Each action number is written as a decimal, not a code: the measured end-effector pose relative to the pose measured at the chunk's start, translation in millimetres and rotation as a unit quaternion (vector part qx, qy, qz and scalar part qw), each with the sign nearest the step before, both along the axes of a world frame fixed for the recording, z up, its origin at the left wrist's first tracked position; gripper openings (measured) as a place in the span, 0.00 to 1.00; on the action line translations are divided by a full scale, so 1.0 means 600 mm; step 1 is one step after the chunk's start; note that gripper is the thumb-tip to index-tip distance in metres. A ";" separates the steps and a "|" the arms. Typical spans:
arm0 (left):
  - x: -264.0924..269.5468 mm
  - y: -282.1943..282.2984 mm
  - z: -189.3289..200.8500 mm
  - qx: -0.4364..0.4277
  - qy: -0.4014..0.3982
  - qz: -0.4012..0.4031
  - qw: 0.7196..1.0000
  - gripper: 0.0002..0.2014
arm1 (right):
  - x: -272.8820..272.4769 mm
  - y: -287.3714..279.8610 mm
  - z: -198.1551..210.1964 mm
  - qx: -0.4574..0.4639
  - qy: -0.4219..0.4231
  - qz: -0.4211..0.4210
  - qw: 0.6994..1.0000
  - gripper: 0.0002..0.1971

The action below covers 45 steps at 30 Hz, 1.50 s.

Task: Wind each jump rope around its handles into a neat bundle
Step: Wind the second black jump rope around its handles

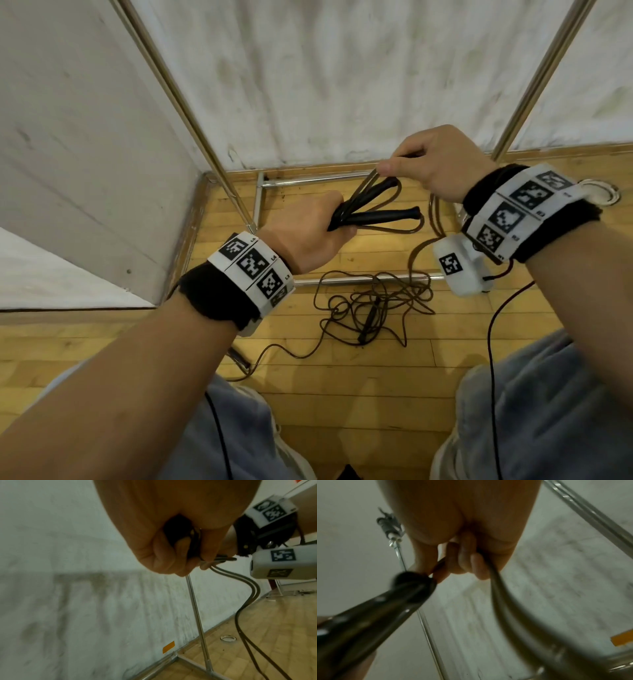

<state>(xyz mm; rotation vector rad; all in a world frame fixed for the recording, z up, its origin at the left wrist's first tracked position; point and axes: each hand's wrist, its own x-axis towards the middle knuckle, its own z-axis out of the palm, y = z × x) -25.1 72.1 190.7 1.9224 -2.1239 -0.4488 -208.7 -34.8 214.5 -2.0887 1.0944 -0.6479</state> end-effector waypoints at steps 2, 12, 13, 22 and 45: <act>-0.001 0.006 0.013 -0.011 0.004 -0.019 1.000 0.10 | -0.011 -0.008 -0.001 0.037 -0.031 0.010 0.999 0.12; -0.013 0.014 0.059 -0.137 0.128 -0.008 0.982 0.09 | 0.014 0.005 -0.055 0.264 -0.188 0.044 0.945 0.14; -0.011 0.010 0.058 -0.159 0.130 0.017 0.978 0.11 | 0.025 0.019 -0.061 0.272 -0.195 0.060 0.941 0.15; -0.007 -0.044 0.039 -0.201 0.103 0.195 0.955 0.17 | 0.081 0.085 -0.047 0.202 -0.100 0.020 0.974 0.28; 0.035 -0.034 0.027 -0.196 0.085 0.179 0.960 0.14 | 0.087 0.111 0.010 -0.124 0.104 0.040 0.986 0.21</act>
